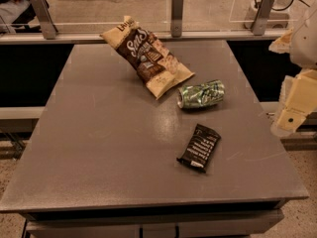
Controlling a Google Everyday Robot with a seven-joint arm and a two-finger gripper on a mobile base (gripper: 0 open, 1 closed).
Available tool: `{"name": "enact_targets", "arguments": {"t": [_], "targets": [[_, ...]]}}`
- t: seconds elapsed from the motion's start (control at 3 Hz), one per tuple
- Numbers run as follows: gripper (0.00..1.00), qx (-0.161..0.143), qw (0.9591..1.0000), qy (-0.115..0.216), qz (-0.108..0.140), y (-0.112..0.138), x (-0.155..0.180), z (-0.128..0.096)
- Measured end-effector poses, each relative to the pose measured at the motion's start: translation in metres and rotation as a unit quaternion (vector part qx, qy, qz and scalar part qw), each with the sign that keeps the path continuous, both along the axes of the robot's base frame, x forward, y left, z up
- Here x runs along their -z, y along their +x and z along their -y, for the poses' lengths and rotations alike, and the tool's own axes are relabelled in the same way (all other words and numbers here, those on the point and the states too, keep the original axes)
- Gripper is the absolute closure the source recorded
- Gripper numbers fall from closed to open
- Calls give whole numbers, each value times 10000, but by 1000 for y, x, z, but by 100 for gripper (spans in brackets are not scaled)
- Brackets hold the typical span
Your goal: Pick rxbar chocolate
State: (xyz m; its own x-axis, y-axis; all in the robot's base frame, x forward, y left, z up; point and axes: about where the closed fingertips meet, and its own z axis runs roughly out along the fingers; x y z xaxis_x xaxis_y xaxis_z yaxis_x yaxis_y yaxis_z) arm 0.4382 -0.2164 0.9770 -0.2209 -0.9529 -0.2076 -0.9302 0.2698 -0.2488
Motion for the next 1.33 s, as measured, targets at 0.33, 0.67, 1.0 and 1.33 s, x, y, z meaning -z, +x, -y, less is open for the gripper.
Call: {"name": "enact_targets", "arguments": {"t": [0.33,0.67,1.0,1.33], "targets": [[0,-1,10000,0,0,0,0,0],[0,-129,9999,16,-3,1,-1,-3],[0,-983,9947,265,-145,3,9,-40],[0,-2424,9691,417,-181,-11,12,-95]]}}
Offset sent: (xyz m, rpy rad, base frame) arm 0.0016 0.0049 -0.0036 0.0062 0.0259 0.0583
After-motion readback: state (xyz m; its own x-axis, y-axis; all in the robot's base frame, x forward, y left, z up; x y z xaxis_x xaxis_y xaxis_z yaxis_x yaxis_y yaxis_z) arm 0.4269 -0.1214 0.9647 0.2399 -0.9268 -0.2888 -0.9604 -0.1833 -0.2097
